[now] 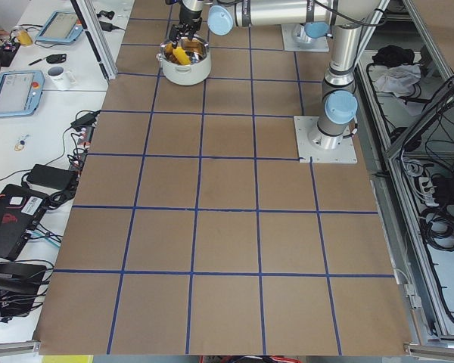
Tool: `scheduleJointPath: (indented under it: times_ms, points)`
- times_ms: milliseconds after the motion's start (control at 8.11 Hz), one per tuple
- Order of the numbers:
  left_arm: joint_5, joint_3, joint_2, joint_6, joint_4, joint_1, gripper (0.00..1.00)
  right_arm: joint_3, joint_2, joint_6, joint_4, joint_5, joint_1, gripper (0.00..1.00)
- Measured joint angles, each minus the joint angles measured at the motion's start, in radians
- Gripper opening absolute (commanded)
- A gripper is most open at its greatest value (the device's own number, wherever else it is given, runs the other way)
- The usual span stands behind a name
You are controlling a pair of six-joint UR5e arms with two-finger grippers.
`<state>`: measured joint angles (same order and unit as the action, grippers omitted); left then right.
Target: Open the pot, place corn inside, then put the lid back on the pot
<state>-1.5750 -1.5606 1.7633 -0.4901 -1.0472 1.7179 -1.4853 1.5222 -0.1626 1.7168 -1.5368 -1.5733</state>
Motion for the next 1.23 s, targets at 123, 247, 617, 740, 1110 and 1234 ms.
scheduleJointPath:
  times_ms: [123,247,617,740,1110,1234]
  points:
    - [-0.005,0.0,-0.025,0.059,-0.061,-0.057,1.0,0.006,-0.021,0.012,0.029,0.003,-0.009,0.0]
    - [-0.008,0.0,-0.043,0.114,-0.112,-0.097,1.0,0.016,-0.054,0.049,0.071,0.006,-0.039,0.0]
    - [-0.011,-0.002,-0.078,0.344,-0.281,-0.163,1.0,0.054,-0.228,0.284,0.225,-0.027,-0.167,0.0]
    - [-0.011,-0.003,-0.085,0.412,-0.332,-0.171,1.0,0.059,-0.284,0.349,0.28,-0.037,-0.201,0.0]
    - [-0.01,-0.005,-0.087,0.477,-0.377,-0.176,1.0,0.078,-0.364,0.468,0.326,-0.045,-0.26,0.0]
    - [-0.01,-0.005,-0.085,0.475,-0.379,-0.176,1.0,0.094,-0.383,0.487,0.329,-0.045,-0.273,0.0]
